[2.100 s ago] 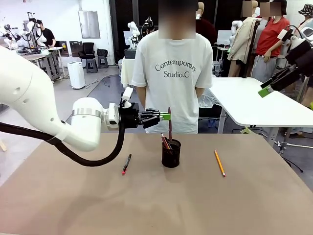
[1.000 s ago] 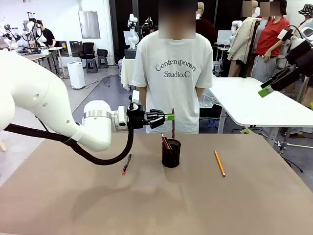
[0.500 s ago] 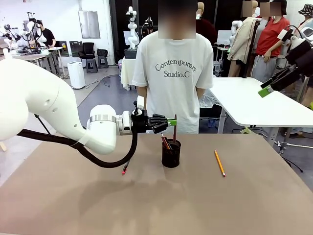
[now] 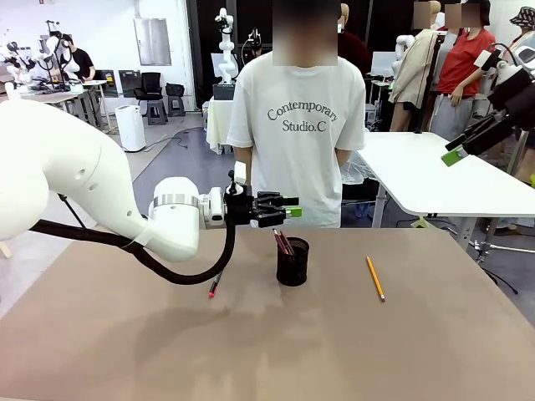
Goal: Place the pens into the pen holder.
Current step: Pick up a writing instrument from the table and place it into the Pen holder.
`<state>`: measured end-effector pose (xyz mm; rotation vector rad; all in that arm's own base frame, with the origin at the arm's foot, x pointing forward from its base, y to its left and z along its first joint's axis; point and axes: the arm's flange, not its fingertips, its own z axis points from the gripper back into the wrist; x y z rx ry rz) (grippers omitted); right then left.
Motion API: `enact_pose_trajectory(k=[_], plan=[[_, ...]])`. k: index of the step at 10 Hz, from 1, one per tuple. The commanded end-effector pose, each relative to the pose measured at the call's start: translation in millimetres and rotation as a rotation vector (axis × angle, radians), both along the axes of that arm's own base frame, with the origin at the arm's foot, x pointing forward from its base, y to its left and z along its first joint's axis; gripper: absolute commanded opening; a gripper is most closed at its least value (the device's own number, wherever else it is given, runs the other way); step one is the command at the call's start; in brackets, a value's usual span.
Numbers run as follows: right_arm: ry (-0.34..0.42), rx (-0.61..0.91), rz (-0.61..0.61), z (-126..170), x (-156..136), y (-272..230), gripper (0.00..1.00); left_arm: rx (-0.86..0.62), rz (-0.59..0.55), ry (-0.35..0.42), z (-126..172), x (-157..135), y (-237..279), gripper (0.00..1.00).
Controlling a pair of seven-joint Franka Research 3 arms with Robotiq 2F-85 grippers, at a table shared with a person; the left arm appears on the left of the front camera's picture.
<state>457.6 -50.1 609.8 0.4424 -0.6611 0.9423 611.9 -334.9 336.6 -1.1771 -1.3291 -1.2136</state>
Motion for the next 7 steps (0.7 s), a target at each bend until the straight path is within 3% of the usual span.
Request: enact_pose_trajectory(k=[1,4,7], plan=[[0.002,0.011,-0.001,1,-1,1,1.0,0.027,-0.044,-0.01,8,-4,7,1.0],[0.002,0.011,-0.001,1,-1,1,1.0,0.045,-0.059,-0.034,22,-9,23,1.0],[0.002,0.011,-0.001,1,-1,1,1.0,0.057,-0.097,0.005,30,-9,35,1.0]])
